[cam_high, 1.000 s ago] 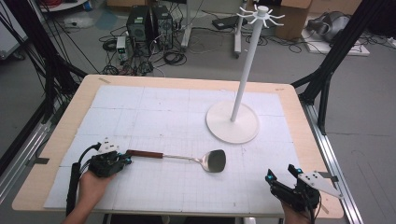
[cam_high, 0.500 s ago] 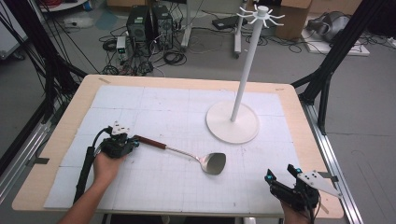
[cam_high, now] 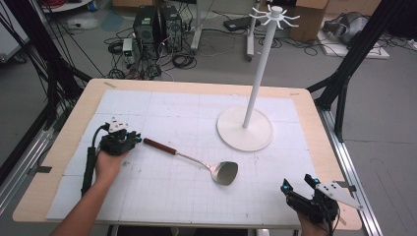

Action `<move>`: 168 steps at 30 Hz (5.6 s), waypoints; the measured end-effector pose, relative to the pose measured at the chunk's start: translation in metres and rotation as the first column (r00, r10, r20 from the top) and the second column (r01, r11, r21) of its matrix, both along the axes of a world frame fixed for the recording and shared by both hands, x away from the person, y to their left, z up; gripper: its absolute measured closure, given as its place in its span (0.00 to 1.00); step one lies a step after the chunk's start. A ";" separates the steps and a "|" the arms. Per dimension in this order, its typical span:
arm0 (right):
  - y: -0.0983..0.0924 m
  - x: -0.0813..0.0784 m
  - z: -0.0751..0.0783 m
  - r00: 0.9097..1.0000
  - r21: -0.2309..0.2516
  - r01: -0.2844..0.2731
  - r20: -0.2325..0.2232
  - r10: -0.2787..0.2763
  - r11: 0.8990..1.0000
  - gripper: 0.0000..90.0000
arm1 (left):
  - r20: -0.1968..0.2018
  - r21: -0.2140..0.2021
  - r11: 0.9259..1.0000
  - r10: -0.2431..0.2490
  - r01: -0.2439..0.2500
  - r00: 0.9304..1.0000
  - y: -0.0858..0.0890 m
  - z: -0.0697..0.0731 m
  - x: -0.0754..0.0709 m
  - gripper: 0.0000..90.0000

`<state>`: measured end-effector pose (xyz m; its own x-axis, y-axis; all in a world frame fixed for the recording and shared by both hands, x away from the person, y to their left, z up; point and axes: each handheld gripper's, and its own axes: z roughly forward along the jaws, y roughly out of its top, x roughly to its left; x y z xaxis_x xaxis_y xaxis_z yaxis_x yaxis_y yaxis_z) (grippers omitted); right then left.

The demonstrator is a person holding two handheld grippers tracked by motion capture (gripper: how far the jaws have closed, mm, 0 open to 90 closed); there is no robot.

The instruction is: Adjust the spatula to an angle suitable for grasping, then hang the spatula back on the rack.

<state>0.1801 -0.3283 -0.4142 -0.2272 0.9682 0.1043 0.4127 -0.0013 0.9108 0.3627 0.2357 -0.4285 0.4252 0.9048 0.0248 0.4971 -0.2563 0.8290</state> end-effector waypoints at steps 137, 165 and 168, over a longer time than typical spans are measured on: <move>0.089 0.067 0.015 0.878 -0.125 -0.478 -0.116 0.465 0.870 0.35 | 0.236 -0.292 0.929 -0.159 0.226 0.959 0.020 0.007 -0.112 0.24; 0.132 0.116 -0.008 0.641 -0.175 -0.746 -0.454 0.619 0.643 0.64 | 0.209 -0.290 0.930 -0.167 0.224 0.963 0.017 0.005 -0.111 0.26; 0.133 0.117 -0.010 0.630 -0.165 -0.751 -0.470 0.619 0.639 0.69 | 0.206 -0.292 0.929 -0.170 0.227 0.964 0.016 0.004 -0.111 0.26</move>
